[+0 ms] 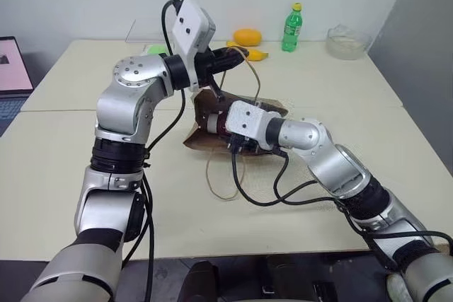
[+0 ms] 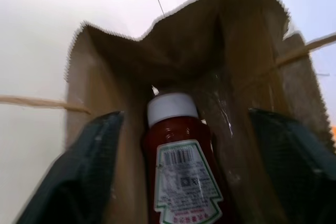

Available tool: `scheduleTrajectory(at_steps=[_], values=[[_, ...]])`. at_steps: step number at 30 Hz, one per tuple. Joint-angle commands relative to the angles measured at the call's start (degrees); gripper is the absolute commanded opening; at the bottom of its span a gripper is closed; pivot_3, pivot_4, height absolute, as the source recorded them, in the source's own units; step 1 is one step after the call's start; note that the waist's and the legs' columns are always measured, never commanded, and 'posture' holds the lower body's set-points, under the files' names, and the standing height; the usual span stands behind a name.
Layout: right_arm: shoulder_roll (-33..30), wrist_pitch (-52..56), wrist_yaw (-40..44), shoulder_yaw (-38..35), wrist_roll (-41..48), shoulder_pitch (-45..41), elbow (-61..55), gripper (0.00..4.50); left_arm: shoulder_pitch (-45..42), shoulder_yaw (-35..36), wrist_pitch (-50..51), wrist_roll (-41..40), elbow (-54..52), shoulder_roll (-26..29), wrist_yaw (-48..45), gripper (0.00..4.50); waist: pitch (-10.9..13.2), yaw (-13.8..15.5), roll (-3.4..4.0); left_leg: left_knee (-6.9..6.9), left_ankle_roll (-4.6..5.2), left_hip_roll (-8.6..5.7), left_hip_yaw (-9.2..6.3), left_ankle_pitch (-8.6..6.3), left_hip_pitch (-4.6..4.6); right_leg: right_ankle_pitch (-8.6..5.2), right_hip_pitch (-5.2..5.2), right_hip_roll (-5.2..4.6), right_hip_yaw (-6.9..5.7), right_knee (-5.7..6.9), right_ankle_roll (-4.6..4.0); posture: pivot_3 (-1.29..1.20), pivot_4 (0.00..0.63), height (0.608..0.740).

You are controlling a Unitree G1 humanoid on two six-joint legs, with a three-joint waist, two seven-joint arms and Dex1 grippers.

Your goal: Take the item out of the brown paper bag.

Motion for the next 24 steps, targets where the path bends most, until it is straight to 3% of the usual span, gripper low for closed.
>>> scheduleTrajectory(at_steps=[1, 10, 24], values=[[-0.9, -3.9, 1.4, 2.3, -5.0, -2.2, 3.5, 4.47, -1.5, 1.5, -0.4, -1.5, -2.1, 0.0, 0.0, 0.0, 0.0, 0.0, 0.0, 0.0, 0.0, -0.01, 0.01, 0.0, 0.0, 0.0, -0.01, 0.0, 0.02, 0.0, 0.0, 0.0, 0.15, 0.74], [0.7, -11.4, -0.2, 6.8, -17.0, -4.2, 14.0, 4.47, -1.6, 1.5, -0.6, -2.4, -2.6, -0.1, 0.0, 0.0, 0.0, -0.4, 0.0, -0.04, 0.01, -0.01, 0.0, -0.01, 0.03, 0.0, -0.05, 0.09, 0.07, 0.04, 0.0, 0.0, 0.15, 0.74], [8.2, -23.5, -0.2, 8.2, -24.3, -12.6, 42.4, 4.47, -1.3, 1.2, -1.5, -2.6, -2.6, -0.1, -0.1, 0.0, 0.0, -0.9, 0.0, -0.03, 0.01, 0.02, 0.03, 0.0, 0.08, 0.01, -0.04, 0.07, 0.14, 0.1, -0.01, 0.0, 0.15, 0.74]])
